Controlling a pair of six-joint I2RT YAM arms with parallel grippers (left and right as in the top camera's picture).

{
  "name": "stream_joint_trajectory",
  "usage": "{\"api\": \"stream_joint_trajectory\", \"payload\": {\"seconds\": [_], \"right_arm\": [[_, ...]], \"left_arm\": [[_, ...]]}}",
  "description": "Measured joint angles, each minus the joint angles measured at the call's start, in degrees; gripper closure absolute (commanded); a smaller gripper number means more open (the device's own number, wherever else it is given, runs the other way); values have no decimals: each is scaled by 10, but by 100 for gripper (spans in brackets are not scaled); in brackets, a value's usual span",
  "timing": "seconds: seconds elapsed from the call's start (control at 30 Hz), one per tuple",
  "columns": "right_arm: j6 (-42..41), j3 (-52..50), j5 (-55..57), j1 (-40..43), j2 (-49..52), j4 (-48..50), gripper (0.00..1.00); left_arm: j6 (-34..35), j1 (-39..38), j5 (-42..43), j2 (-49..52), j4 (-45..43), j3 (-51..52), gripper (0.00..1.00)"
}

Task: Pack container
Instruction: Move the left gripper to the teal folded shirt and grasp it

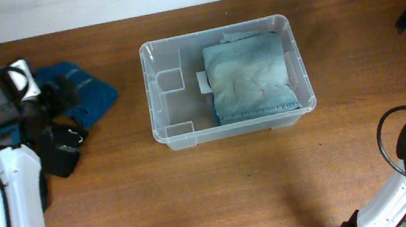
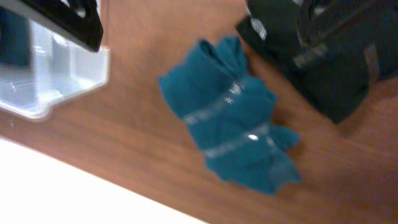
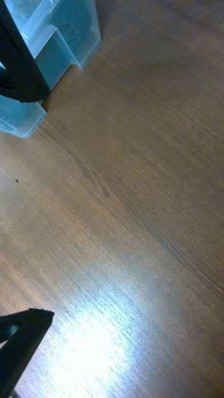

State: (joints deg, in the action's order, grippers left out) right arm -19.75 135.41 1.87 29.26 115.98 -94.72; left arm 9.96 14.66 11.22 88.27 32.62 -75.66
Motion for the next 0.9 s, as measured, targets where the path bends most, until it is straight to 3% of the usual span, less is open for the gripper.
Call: {"api": "stream_joint_trajectory", "payload": {"seconds": [0.37, 0.57, 0.9], "right_arm": [[0, 0, 0, 0, 0, 0, 2], [0, 0, 0, 0, 0, 0, 2], [0, 0, 0, 0, 0, 0, 2]], "left_arm": [[37, 24, 43, 150, -198, -1, 1], [94, 24, 59, 222, -285, -1, 1], [205, 24, 59, 312, -318, -1, 1]]}}
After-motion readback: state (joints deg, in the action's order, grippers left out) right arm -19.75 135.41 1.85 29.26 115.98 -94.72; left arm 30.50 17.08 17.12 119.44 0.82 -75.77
